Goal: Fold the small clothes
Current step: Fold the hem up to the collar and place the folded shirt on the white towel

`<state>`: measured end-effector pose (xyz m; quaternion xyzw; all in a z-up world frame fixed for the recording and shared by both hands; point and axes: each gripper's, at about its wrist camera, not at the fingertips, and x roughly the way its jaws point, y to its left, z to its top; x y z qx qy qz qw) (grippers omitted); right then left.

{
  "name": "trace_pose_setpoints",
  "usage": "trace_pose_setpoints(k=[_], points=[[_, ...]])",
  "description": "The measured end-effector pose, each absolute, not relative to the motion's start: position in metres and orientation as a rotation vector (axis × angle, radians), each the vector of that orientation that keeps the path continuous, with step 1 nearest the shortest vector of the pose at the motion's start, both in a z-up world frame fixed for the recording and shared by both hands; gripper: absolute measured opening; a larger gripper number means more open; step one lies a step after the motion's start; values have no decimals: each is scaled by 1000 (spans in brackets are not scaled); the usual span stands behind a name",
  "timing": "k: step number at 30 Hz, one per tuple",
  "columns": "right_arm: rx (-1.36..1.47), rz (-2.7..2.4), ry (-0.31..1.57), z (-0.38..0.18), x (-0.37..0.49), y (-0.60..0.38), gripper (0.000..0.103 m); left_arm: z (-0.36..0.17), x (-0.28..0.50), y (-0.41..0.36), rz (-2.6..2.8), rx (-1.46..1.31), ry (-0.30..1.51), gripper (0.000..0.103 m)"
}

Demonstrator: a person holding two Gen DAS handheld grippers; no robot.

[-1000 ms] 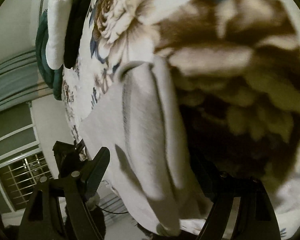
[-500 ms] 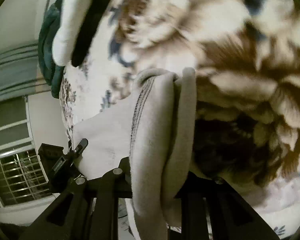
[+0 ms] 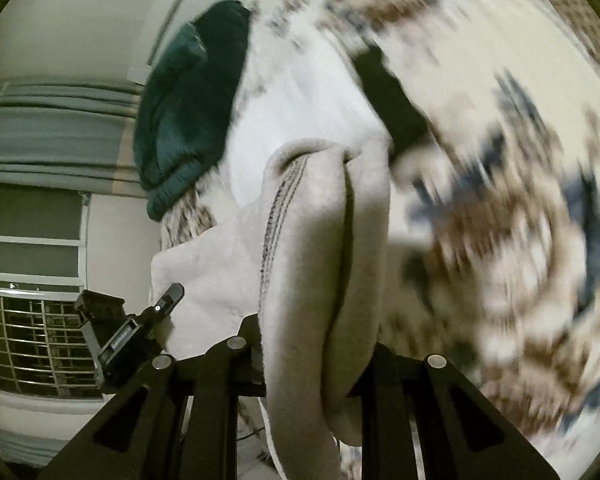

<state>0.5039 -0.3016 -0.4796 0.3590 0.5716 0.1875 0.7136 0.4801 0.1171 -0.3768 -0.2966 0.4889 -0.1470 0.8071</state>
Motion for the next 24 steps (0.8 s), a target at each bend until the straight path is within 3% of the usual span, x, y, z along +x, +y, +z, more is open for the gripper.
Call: trace_pose_setpoints(k=[6,11,16,19,20,21,22,24], points=[[732,412,1220,-465,625,-293,19,-376,583,112,-266,-561,1002,17],[650,375,1273,-494,710,-277,19,-404,636,104,-200,-452,1023,19],[519,342,1344,-531,740,-260,20,-432,654,93,-130,-314,1094,25],[388,288,1356,-537,744,-252,30,-433,653,90,-51,-232,1091,43],[360,271,1353,-535,743,-252,41,-431,651,90,-29,-213,1083,44],[308,238,1352,-534,741,-249,48,-430,650,91,0,-198,1078,53],[252,199,1342,-531,738,-247,60,-428,647,91,22,-185,1074,75],[148,119,1312,-524,729,-242,76,-423,641,90,59,-150,1055,103]])
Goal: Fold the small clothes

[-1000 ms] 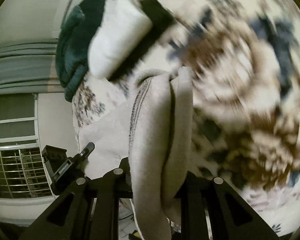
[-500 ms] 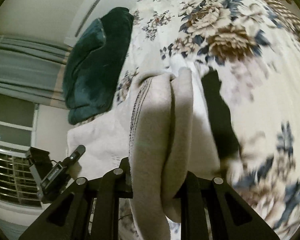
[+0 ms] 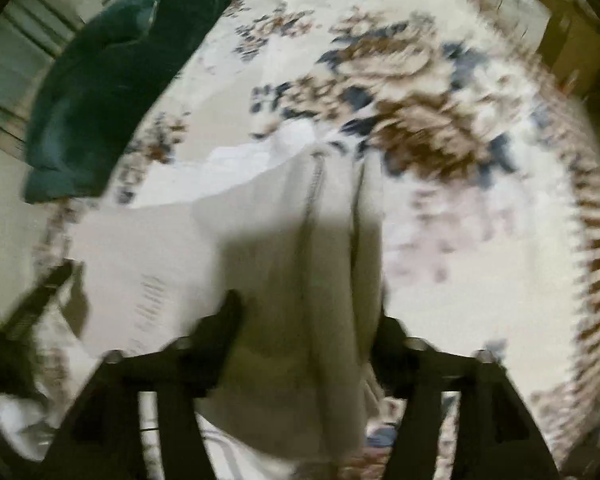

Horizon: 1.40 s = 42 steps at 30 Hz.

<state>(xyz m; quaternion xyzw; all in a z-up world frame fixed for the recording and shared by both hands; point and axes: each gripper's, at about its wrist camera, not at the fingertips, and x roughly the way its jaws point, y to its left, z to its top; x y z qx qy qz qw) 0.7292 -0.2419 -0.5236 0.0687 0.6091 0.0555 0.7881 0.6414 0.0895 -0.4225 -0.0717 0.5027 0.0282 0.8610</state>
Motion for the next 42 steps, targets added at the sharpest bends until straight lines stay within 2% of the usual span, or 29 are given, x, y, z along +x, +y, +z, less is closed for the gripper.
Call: trace_pose_setpoints(k=[2,3,10,14,33,42], points=[[51,32,1287,-516,716,-238,102,-419,635,86,65,-133,1043,103],[14,-1,1273,-514,709,-236,103,-417,630,84,66,-126,1045,103],[-92,-146,1220,-487,650,-225,103,-397,594,58,71,-85,1075,103],[-99,-190,1165,-449,615,-224,103,-372,570,46,65,-60,1054,103],[-101,-214,897,-198,408,-229,103,-155,389,12,33,-73,860,103],[-84,-174,772,-91,310,-228,103,-82,318,5,20,-66,791,103]])
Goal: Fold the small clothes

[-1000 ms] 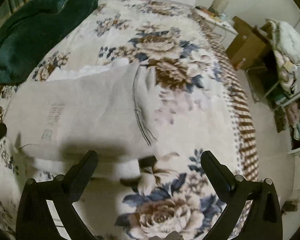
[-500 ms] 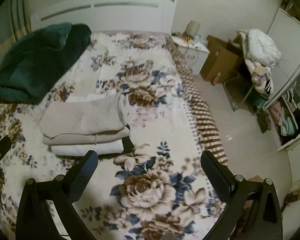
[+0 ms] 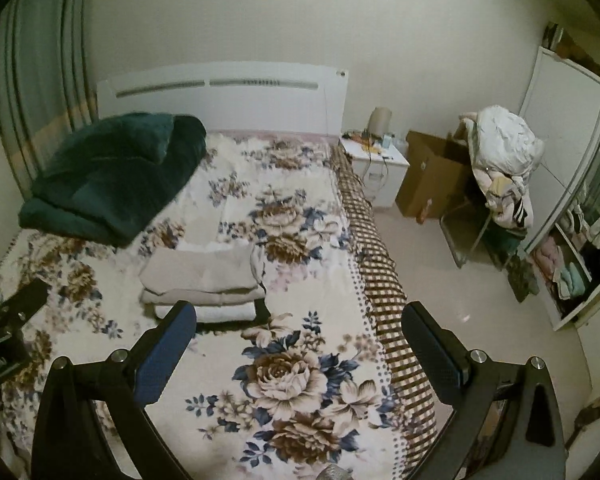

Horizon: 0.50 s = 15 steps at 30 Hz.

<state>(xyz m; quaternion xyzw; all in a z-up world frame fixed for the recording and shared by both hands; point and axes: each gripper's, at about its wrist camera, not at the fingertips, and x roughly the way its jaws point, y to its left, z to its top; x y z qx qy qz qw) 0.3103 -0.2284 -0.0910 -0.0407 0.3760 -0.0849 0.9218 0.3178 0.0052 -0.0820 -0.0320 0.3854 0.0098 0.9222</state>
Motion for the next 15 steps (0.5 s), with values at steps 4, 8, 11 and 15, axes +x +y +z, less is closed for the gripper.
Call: trace_pose_setpoints(k=[4,8,11,15], points=[[-82,-159,712,-53,273,-227,103,-61,293,4,19,-65,763,103],[-75,-142,676,-27,242,-226,103,-46,273,5,20,-64,737,103],[-74,-139,660,-15,225,-227,103,-35,262,5,23,-61,715,103],[-73,-135,651,-8,218,-230,103,-26,249,2,25,-59,696,103]])
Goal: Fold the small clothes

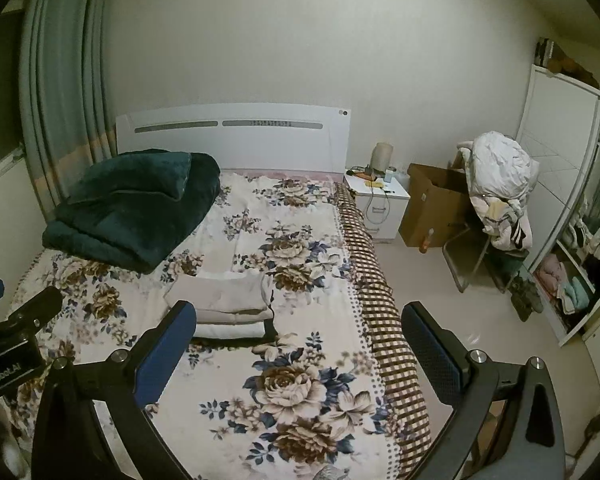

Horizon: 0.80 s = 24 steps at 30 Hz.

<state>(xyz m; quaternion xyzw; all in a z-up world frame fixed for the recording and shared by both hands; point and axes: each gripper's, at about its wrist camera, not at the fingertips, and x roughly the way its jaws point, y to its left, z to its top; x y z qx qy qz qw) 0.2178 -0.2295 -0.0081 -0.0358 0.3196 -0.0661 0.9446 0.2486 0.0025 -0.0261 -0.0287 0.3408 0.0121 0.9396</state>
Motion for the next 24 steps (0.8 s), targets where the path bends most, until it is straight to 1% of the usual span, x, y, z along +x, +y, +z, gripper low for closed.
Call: trace_pose_setpoints(k=[9,24], points=[[-55,-125,639,0,204,-231,103,-18,237,1,22,-49,669,103],[-38,-106,657,6,214,-228,103,-18,234,-1,20,-52,675,103]])
